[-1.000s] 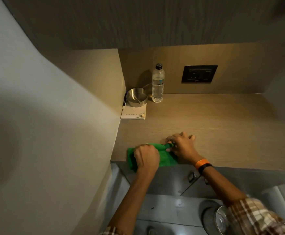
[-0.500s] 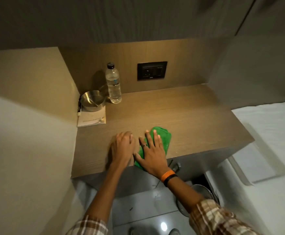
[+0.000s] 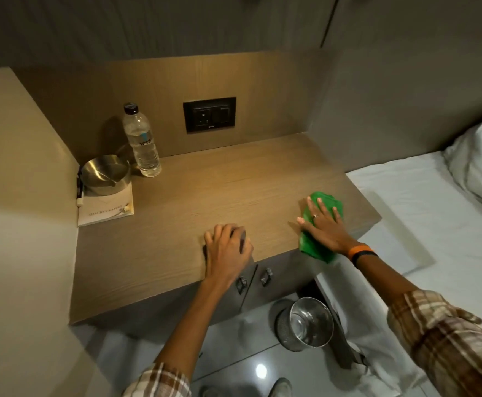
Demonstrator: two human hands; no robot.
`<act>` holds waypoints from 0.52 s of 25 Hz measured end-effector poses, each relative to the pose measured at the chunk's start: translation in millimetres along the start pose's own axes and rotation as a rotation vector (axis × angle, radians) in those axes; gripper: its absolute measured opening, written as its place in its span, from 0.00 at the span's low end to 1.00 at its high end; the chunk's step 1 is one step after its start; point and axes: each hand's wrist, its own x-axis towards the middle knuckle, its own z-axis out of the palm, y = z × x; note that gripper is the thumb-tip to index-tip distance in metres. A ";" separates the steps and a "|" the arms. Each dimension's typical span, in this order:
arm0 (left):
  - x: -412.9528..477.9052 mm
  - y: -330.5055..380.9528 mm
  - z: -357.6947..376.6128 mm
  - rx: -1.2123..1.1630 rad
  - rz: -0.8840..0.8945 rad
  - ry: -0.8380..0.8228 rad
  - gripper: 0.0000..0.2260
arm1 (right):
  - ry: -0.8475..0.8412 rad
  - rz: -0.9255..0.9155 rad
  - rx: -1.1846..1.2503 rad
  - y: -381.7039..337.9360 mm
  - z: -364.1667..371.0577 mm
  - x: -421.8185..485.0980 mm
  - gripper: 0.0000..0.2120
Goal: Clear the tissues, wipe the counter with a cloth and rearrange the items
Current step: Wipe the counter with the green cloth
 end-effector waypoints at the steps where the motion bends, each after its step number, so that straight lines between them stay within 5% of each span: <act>1: 1.5 16.5 7.6 -0.016 0.038 -0.007 0.17 | 0.007 0.025 0.100 -1.0 -4.6 2.2 0.35; 3: 7.5 54.0 22.7 -0.034 0.107 -0.061 0.21 | 0.057 0.018 0.161 1.4 -13.4 2.7 0.34; 6: 15.4 112.4 45.2 -0.020 0.169 -0.127 0.27 | 0.051 -0.073 -0.079 20.2 -14.2 0.7 0.33; 13: 30.0 213.1 91.6 -0.038 -0.086 -0.141 0.21 | 0.067 0.019 -0.105 150.3 -52.0 1.6 0.35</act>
